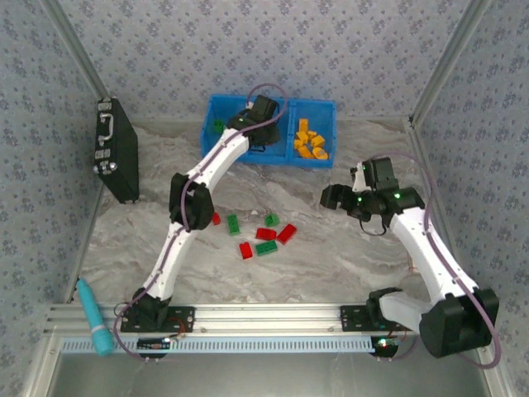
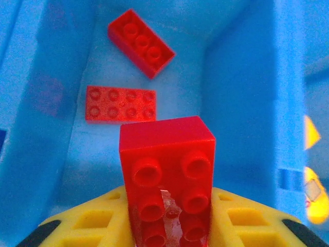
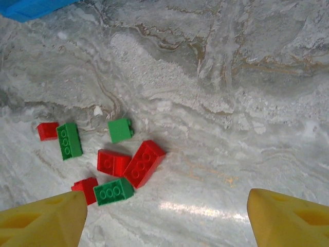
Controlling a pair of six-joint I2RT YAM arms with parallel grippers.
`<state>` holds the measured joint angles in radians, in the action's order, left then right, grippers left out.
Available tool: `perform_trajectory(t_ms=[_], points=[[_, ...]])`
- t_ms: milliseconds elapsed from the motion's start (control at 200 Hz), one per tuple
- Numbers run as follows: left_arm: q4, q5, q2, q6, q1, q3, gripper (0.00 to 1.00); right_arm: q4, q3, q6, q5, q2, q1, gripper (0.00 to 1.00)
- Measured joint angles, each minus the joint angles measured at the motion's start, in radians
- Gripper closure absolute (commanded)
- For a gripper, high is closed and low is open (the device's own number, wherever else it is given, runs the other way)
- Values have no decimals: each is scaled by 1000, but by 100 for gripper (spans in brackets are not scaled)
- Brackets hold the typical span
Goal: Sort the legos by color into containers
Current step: Place the lego in the container, then pick up the lego from the center of the table.
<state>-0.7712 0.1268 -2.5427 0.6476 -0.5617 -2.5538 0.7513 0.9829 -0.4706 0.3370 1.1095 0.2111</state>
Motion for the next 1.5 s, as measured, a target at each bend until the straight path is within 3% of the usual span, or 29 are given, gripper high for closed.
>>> perform_trajectory(t_ms=[285, 510, 685, 875, 1025, 1269, 1499], points=[[8, -29, -13, 11, 29, 0, 48, 64, -92, -61, 0, -134, 16, 14], [29, -61, -11, -38, 31, 0, 44, 47, -152, -199, -74, -138, 175, 15], [18, -81, 48, -133, 32, 7, 42, -4, -169, -330, -135, -63, 283, 16], [-21, -89, 266, -270, 47, 70, 40, -66, -158, -444, -176, 136, 388, 16], [-32, -80, 541, -364, 87, 250, 39, -72, -85, -486, -202, 283, 420, 16], [63, -51, 1038, -452, 167, 822, 32, -137, 35, -487, -199, 437, 422, 15], [74, -28, 1312, -509, 278, 1182, 25, -141, 137, -487, -205, 570, 451, 16]])
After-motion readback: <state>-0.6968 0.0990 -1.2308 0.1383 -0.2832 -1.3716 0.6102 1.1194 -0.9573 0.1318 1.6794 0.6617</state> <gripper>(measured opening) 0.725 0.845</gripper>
